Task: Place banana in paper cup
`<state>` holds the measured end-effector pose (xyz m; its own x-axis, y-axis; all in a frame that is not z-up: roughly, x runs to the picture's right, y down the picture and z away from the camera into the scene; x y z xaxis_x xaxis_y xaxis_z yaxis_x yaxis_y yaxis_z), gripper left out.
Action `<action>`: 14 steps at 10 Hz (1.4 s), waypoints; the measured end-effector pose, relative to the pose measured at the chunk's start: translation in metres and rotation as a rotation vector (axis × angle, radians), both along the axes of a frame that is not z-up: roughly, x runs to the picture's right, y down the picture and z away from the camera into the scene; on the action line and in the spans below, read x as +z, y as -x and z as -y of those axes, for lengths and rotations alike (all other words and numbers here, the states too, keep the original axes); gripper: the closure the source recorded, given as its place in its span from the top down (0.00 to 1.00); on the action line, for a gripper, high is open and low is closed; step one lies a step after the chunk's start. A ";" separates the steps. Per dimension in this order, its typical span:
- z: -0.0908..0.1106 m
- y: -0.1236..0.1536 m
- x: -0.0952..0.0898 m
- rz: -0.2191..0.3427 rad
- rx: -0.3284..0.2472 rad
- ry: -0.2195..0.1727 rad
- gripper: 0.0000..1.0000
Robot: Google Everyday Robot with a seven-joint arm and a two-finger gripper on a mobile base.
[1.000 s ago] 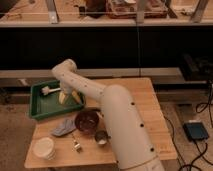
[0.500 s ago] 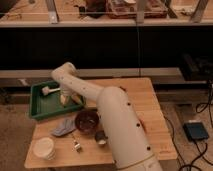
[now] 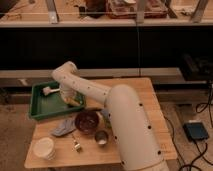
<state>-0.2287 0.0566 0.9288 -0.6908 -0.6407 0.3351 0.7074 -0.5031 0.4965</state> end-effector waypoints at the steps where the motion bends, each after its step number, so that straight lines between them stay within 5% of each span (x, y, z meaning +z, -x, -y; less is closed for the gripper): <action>1: 0.003 -0.001 -0.007 0.016 0.016 0.005 0.00; 2: 0.007 -0.001 -0.016 0.038 0.026 0.009 0.00; 7: 0.046 0.001 -0.129 0.279 0.066 0.020 0.00; 14: 0.046 0.005 -0.138 0.311 0.060 0.027 0.00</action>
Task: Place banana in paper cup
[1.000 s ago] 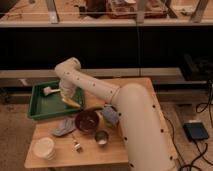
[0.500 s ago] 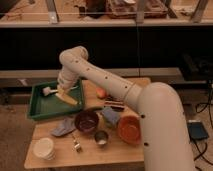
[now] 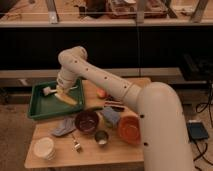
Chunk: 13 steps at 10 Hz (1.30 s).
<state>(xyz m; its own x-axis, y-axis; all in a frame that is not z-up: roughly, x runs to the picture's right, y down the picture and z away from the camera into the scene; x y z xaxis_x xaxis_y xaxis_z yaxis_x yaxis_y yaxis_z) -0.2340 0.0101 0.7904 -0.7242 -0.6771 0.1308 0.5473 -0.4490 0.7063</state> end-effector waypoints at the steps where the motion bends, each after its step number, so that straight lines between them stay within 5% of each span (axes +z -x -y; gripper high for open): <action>1: -0.003 0.003 -0.002 0.026 -0.013 0.006 0.00; 6: -0.062 0.098 -0.077 0.249 -0.215 0.030 0.00; 13: -0.066 0.102 -0.085 0.279 -0.233 0.032 0.00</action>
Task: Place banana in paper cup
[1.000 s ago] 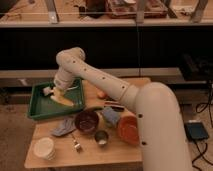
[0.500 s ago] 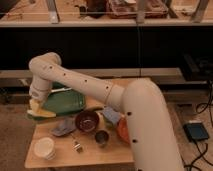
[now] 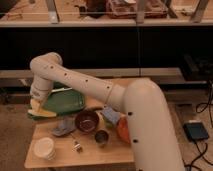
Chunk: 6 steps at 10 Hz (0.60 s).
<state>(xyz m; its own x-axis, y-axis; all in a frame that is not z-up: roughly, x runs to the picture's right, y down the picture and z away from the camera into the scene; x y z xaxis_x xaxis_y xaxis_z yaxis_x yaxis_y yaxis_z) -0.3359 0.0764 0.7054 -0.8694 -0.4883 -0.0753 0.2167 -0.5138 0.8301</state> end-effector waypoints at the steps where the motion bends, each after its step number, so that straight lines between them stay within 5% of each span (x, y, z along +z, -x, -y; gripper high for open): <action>1: -0.006 0.003 -0.007 0.029 -0.018 0.006 0.00; 4: -0.038 0.004 -0.041 0.084 -0.055 0.026 0.00; 6: -0.083 0.002 -0.077 0.096 -0.101 0.051 0.00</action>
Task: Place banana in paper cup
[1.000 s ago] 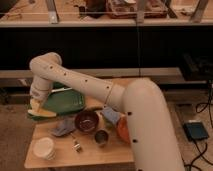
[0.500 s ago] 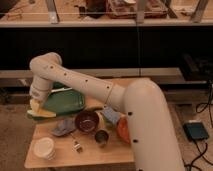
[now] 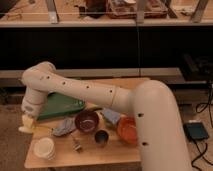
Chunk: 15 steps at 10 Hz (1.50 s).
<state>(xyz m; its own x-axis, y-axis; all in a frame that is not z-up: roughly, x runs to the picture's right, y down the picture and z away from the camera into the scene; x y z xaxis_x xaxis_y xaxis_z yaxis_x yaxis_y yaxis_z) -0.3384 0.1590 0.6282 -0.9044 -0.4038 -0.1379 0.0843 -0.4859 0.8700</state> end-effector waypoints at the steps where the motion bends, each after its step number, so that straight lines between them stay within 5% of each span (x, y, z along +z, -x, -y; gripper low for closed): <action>1: -0.016 -0.004 -0.013 0.000 -0.018 0.011 0.00; 4: -0.062 -0.013 -0.038 0.032 -0.099 0.048 0.00; 7: -0.079 -0.022 -0.038 0.060 -0.154 0.059 0.01; 9: -0.071 -0.020 -0.035 0.056 -0.136 0.032 0.14; 11: -0.052 -0.019 -0.031 0.036 -0.113 -0.009 0.37; 15: -0.044 -0.015 -0.017 0.028 -0.127 -0.040 0.75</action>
<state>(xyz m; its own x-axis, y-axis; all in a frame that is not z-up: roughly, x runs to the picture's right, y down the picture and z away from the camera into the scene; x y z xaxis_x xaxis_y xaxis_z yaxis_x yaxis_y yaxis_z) -0.3234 0.2030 0.6114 -0.9436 -0.2796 -0.1772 -0.0039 -0.5258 0.8506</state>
